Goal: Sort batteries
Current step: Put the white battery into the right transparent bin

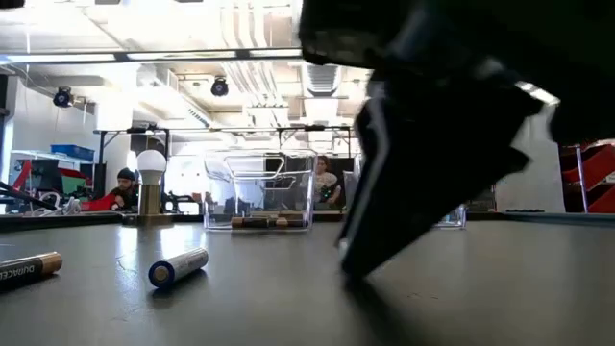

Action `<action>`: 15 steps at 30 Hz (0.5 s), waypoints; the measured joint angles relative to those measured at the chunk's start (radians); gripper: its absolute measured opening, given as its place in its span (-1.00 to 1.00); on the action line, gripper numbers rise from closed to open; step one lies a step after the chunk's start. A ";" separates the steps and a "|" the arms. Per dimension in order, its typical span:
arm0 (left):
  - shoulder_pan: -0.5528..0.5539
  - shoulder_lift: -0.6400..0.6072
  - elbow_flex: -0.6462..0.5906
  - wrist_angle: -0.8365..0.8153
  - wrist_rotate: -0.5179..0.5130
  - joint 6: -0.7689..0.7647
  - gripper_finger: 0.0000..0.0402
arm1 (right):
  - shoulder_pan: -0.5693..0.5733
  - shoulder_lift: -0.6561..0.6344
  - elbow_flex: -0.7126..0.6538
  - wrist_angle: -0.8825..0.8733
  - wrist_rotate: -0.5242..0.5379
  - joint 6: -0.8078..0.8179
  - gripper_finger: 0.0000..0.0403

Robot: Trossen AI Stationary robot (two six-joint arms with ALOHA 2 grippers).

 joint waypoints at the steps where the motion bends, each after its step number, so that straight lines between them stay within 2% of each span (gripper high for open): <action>1: 0.003 0.002 0.000 0.000 -0.033 -0.006 0.36 | 0.006 -0.010 -0.015 -0.002 0.012 0.005 -0.07; 4: 0.014 0.019 0.000 0.000 -0.093 -0.030 0.36 | 0.015 -0.053 -0.064 -0.024 0.032 0.029 -0.08; 9: 0.045 0.085 0.000 -0.017 0.023 -0.184 0.36 | 0.024 -0.155 -0.169 -0.007 0.087 0.048 -0.07; 15: 0.106 0.213 0.001 0.009 0.017 -0.372 0.36 | 0.024 -0.268 -0.318 0.046 0.145 0.076 -0.09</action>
